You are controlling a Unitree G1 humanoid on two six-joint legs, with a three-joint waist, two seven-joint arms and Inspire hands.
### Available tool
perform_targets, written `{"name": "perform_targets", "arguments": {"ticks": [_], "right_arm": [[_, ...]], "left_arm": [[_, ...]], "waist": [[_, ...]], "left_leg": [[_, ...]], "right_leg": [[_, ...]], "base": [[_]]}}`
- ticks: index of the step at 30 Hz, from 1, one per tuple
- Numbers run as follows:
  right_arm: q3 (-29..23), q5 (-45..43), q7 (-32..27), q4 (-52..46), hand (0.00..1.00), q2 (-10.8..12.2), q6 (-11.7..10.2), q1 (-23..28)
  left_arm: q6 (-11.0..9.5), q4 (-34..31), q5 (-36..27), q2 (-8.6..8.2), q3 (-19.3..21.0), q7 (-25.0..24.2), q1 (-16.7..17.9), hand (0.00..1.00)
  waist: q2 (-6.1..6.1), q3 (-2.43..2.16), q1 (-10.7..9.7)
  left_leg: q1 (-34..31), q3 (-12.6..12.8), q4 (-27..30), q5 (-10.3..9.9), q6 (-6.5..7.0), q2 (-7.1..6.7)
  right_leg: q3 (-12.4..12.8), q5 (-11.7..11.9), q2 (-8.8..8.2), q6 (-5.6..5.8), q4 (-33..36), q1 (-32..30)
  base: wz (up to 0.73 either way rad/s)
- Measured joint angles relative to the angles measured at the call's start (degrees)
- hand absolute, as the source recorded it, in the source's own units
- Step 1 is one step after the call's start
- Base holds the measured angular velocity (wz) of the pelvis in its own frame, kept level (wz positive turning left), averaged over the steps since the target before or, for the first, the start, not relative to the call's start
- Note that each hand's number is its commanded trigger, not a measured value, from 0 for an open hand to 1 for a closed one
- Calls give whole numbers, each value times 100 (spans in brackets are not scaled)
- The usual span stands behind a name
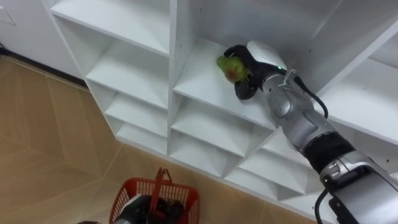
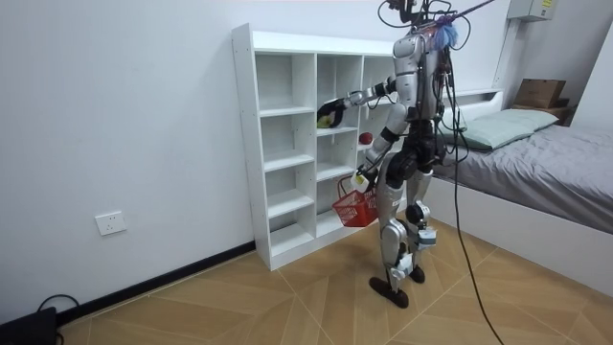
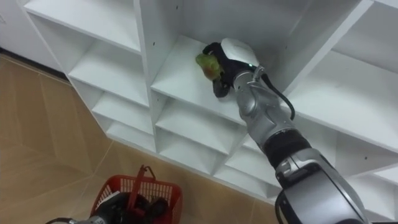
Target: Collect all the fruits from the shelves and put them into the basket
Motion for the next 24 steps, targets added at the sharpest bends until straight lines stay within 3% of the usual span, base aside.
{"name": "perform_targets", "arguments": {"ticks": [24], "right_arm": [[17, 90, 47, -96, 100, 21, -3, 45]], "left_arm": [[0, -28, -8, 4, -17, -12, 12, 100]], "waist": [[-3, -4, 22]], "left_leg": [[28, -17, 19, 0, 0, -4]], "right_leg": [[-11, 0, -2, 0, -9, 54]], "base": [[0]]}}
